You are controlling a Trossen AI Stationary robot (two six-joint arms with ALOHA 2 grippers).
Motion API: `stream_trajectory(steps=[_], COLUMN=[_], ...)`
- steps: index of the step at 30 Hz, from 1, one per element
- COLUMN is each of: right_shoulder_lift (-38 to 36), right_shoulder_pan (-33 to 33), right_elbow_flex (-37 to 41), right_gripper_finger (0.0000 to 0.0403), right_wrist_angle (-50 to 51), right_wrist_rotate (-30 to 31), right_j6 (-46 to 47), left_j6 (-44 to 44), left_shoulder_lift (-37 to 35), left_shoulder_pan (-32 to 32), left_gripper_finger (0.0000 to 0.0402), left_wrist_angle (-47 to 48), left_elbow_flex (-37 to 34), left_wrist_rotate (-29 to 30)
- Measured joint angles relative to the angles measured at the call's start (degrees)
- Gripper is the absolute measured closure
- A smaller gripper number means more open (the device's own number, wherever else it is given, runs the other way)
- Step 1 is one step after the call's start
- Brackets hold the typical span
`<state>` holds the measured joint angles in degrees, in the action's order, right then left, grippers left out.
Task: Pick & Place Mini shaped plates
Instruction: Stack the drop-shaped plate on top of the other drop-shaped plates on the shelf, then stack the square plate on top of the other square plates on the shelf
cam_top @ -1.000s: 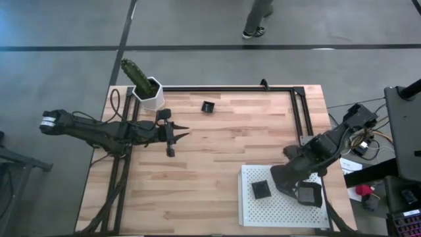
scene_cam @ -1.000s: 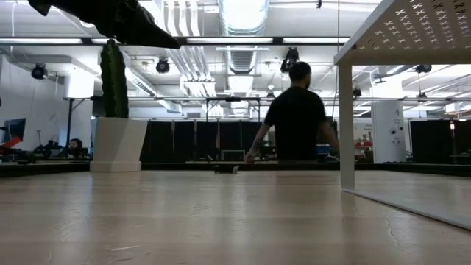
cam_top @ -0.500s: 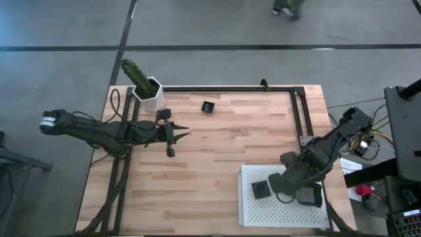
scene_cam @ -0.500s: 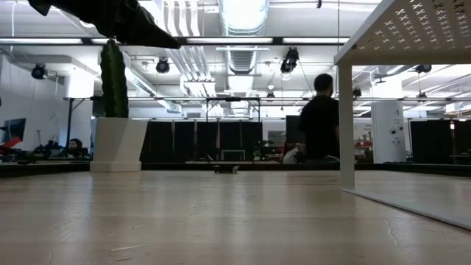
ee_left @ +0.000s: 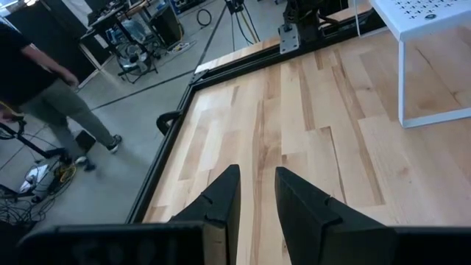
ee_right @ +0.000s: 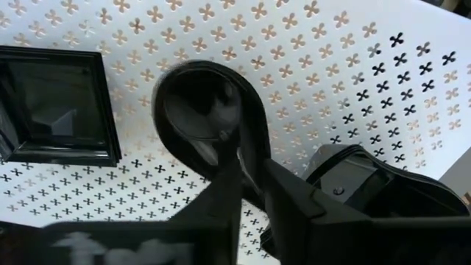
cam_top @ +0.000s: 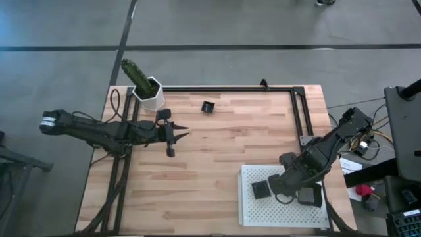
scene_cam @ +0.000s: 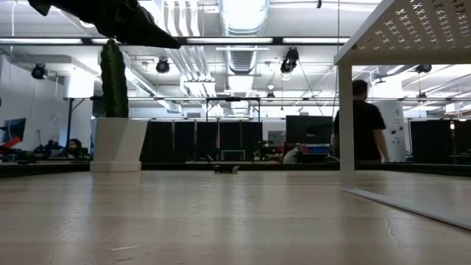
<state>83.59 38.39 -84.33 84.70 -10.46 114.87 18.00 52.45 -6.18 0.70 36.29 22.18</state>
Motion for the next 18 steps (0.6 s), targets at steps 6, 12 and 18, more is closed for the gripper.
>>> stream_trajectory(steps=[6, 12, 18], right_shoulder_lift=[-0.7, -2.9, -6.2], right_shoulder_pan=[0.0, 0.1, 0.0], right_elbow_flex=[-0.2, -2.4, -2.8], right_gripper_finger=[0.0303, 0.0299, 0.0317], right_wrist_angle=[1.3, 4.4, 5.3], right_wrist_rotate=[1.2, 12.5, 34.5], right_j6=[0.1, -3.6, -14.7], left_j6=[0.0, -0.1, 0.1], left_shoulder_lift=[0.0, 0.6, 3.5], left_shoulder_pan=[0.0, 0.1, 2.0], left_gripper_finger=[0.0319, 0.0319, 0.0319], left_wrist_angle=[0.0, 0.3, -0.7], left_elbow_flex=[0.0, 0.0, 0.1], left_wrist_rotate=[0.0, 0.0, 0.0])
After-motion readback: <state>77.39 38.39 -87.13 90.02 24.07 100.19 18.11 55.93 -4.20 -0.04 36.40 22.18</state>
